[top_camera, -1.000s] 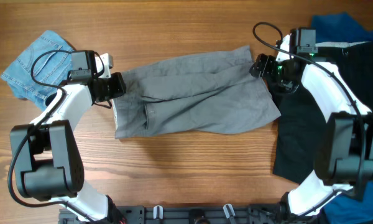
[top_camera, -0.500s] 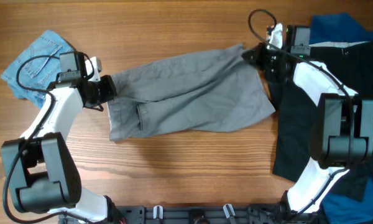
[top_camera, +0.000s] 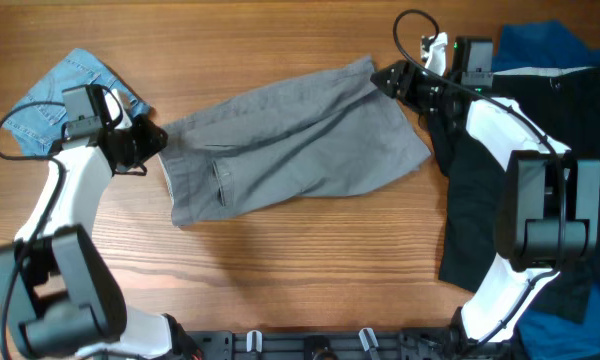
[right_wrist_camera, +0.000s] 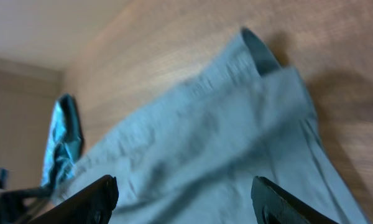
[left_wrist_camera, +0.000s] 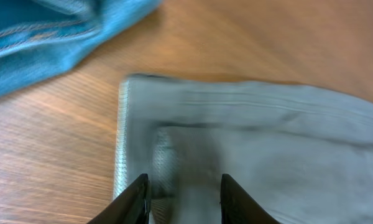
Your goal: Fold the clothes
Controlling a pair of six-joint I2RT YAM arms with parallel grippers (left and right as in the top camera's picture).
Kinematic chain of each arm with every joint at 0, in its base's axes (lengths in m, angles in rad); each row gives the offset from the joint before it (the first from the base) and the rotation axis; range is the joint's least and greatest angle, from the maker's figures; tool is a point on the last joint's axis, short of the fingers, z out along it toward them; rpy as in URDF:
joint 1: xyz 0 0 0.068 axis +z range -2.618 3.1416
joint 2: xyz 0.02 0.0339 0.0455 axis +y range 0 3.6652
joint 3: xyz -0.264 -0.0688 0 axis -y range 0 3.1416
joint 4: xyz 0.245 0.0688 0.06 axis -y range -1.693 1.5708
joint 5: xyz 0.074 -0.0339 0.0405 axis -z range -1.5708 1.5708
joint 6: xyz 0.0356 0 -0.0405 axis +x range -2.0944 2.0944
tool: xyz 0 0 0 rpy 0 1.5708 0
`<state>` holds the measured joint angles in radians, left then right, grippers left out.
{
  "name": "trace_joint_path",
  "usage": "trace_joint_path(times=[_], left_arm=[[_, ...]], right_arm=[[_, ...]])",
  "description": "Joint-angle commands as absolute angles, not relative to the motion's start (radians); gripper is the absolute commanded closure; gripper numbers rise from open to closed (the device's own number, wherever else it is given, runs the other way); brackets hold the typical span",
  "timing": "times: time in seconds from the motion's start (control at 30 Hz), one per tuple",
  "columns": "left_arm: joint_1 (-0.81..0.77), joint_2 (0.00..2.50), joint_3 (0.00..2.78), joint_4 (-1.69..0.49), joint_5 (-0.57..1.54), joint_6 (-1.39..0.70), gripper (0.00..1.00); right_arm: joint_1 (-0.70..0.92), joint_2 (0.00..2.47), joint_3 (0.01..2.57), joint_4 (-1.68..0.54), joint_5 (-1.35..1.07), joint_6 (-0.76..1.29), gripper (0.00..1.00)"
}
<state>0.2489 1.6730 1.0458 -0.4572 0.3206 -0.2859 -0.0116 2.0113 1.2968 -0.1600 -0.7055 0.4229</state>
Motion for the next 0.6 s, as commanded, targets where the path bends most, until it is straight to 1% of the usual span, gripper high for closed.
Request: trace_joint_path(times=[0.0,0.03,0.07,0.1,0.13,0.17,0.23,0.27,0.37,0.47,0.53,0.57], left_arm=[[0.194,1.544,1.067,-0.48,0.429,-0.179,0.72],[0.172,1.535,1.067,-0.498,0.426,-0.159,0.79],[0.148,1.533,1.067,-0.516,0.426,-0.148,0.85],[0.119,1.537,1.066,-0.534,0.426,-0.121,0.9],[0.088,1.544,1.066,-0.548,0.426,-0.085,0.94],[0.054,1.555,1.066,-0.556,0.426,-0.054,0.96],[-0.01,1.586,1.066,-0.547,0.418,-0.023,0.96],[-0.038,1.607,1.066,-0.538,0.418,-0.006,0.96],[-0.126,1.713,1.066,-0.467,0.411,0.002,0.96],[-0.174,1.822,1.066,-0.372,0.411,-0.001,0.96],[-0.179,1.872,1.066,-0.331,0.4,-0.008,0.96],[-0.176,1.895,1.066,-0.318,0.319,-0.054,0.96]], right_arm=[[-0.02,2.018,1.303,-0.226,-0.694,0.315,0.3],[-0.02,2.018,1.303,-0.261,-0.694,0.317,0.43],[-0.02,2.018,1.303,-0.297,-0.694,0.321,0.76],[-0.02,2.018,1.303,-0.334,-0.69,0.337,0.96],[-0.017,2.018,1.303,-0.412,-0.661,0.376,0.96],[-0.013,2.018,1.303,-0.471,-0.636,0.386,0.96],[0.008,2.02,1.295,-0.607,-0.519,0.393,0.96],[0.023,2.021,1.282,-0.641,-0.446,0.396,0.96],[0.053,2.022,1.229,-0.671,-0.296,0.473,0.96],[0.054,2.022,1.215,-0.671,-0.282,0.471,0.96],[0.054,2.022,1.215,-0.67,-0.275,0.471,0.96],[0.054,2.022,1.215,-0.67,-0.261,0.472,0.96]])
